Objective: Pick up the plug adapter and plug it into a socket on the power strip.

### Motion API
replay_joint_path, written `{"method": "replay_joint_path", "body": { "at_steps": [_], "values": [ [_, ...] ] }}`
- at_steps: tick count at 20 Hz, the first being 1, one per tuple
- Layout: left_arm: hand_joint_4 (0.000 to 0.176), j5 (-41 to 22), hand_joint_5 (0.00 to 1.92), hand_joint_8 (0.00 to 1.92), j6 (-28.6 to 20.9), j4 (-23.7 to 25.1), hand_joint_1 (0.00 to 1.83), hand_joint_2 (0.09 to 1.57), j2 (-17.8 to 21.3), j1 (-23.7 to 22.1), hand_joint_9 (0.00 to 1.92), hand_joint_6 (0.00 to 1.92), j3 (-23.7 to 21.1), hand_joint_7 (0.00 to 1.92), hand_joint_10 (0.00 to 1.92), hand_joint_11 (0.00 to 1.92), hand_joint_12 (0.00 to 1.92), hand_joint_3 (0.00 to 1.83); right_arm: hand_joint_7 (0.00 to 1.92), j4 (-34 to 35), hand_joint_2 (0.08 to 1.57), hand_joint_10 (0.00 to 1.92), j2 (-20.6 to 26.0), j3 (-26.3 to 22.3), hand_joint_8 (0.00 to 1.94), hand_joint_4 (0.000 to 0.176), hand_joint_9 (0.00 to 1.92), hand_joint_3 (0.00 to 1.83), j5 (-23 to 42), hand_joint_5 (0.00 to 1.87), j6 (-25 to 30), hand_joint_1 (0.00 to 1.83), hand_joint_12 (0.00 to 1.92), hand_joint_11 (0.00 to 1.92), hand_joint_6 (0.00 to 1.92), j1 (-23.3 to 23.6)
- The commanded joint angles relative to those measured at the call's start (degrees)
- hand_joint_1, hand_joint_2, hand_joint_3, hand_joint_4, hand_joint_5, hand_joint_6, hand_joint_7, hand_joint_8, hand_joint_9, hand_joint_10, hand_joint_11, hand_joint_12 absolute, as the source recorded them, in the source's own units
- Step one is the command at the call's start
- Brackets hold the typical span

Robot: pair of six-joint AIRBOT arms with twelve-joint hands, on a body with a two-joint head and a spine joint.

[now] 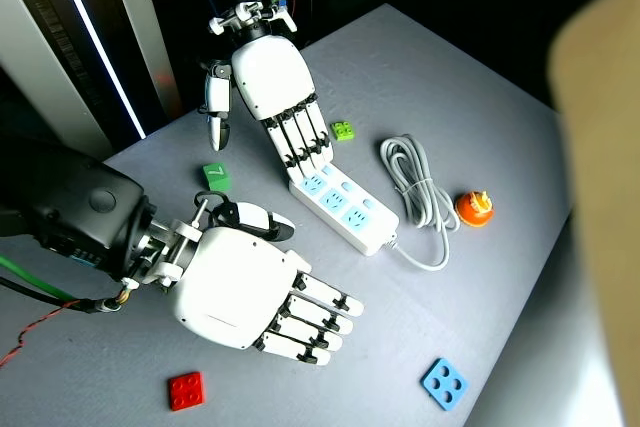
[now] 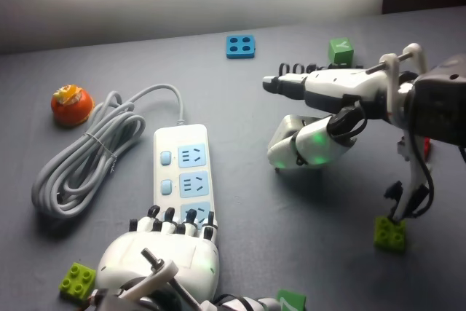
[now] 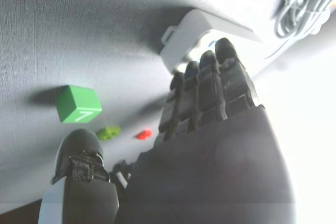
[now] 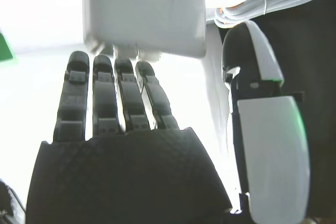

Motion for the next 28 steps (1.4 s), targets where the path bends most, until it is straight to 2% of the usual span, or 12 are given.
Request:
{"method": "replay_joint_path", "body": {
  "at_steps": [1,6,8,9,15,19,24,25,26,27,28],
  "values": [
    [0.000,-1.8,0.07,0.01,-0.1,3.6,0.02,1.17,0.1,0.1,0.08,0.00,-0.5,0.08,0.01,0.00,0.31,0.00,0.00,-1.1,1.11,0.00,0.0,0.3,0.00,0.000,0.00,0.00,-0.2,0.00,0.0,0.68,0.03,0.02,0.00,0.2],
    [0.000,-1.8,0.04,0.00,-0.1,3.6,0.01,1.18,0.2,0.1,0.05,0.00,-0.6,0.05,0.00,0.00,0.24,0.00,0.00,-1.1,1.12,0.00,-1.9,1.7,0.00,0.000,0.00,0.01,0.6,0.00,0.2,0.66,0.04,0.01,0.00,0.2],
    [0.000,-1.8,0.06,0.00,-0.1,3.5,0.02,1.17,0.2,0.1,0.07,0.00,-0.6,0.06,0.00,0.00,0.28,0.00,0.00,-1.1,1.11,0.00,-2.0,1.9,0.00,0.000,0.00,0.00,0.7,0.00,0.1,0.69,0.05,0.02,0.00,-0.1],
    [0.000,-1.8,0.06,0.00,-0.1,3.5,0.01,1.17,0.2,0.1,0.06,0.00,-0.6,0.06,0.00,0.00,0.25,0.00,0.01,-1.1,1.08,0.00,-1.9,2.0,0.00,0.000,0.02,0.01,0.7,0.00,-0.1,0.72,0.18,0.00,0.00,-0.3],
    [0.000,-1.8,0.07,0.01,-0.1,3.5,0.02,1.17,0.8,-0.2,0.07,0.00,-0.7,0.07,0.00,0.00,0.28,0.00,0.01,-1.1,1.08,0.00,-0.9,2.2,0.00,0.000,0.01,0.00,-1.2,0.00,-1.9,0.76,0.17,0.00,0.00,-1.5],
    [0.000,-1.8,0.07,0.00,-0.3,3.5,0.02,1.18,1.3,-0.3,0.08,0.00,-1.0,0.08,0.00,0.00,0.27,0.00,0.03,-1.1,1.10,0.00,-1.1,3.5,0.00,0.000,0.04,0.01,-2.6,0.00,-2.0,0.71,0.26,0.00,0.00,-1.5],
    [0.000,-1.8,0.05,0.00,-1.9,3.5,0.01,1.18,1.6,-0.1,0.05,0.00,-1.3,0.05,0.00,0.00,0.21,0.00,0.03,-1.1,1.09,0.00,-1.7,4.4,0.00,0.000,0.05,0.00,-2.8,0.02,-1.2,0.74,0.29,0.00,0.00,-1.7],
    [0.000,-1.8,0.07,0.00,-1.9,3.5,0.04,1.18,1.6,-0.1,0.07,0.00,-1.3,0.07,0.00,0.00,0.25,0.00,0.11,-1.1,1.07,0.01,-1.8,4.4,0.01,0.000,0.11,0.00,-2.9,0.08,-1.1,0.78,0.43,0.00,0.01,-1.7],
    [0.000,-1.7,0.07,0.00,-1.9,3.5,0.04,1.18,1.6,-0.1,0.07,0.00,-1.4,0.07,0.00,0.00,0.25,0.00,0.11,-1.1,1.07,0.01,-1.9,4.4,0.01,0.000,0.11,0.00,-2.8,0.08,-1.1,0.78,0.43,0.00,0.01,-1.7],
    [0.000,-1.6,0.06,0.00,-1.9,3.5,0.04,1.18,1.6,0.0,0.06,0.00,-1.4,0.05,0.00,0.00,0.25,0.00,0.17,-1.1,1.09,0.02,-2.0,4.4,0.01,0.000,0.18,0.00,-2.8,0.14,-1.0,0.84,0.54,0.00,0.01,-1.8],
    [0.000,-1.6,0.06,0.00,-1.9,3.5,0.05,1.18,1.7,0.0,0.06,0.00,-1.4,0.05,0.00,0.00,0.25,0.00,0.17,-1.1,1.11,0.01,-2.1,4.4,0.01,0.000,0.18,0.01,-2.7,0.13,-1.0,0.83,0.56,0.00,0.00,-1.9]
  ]
}}
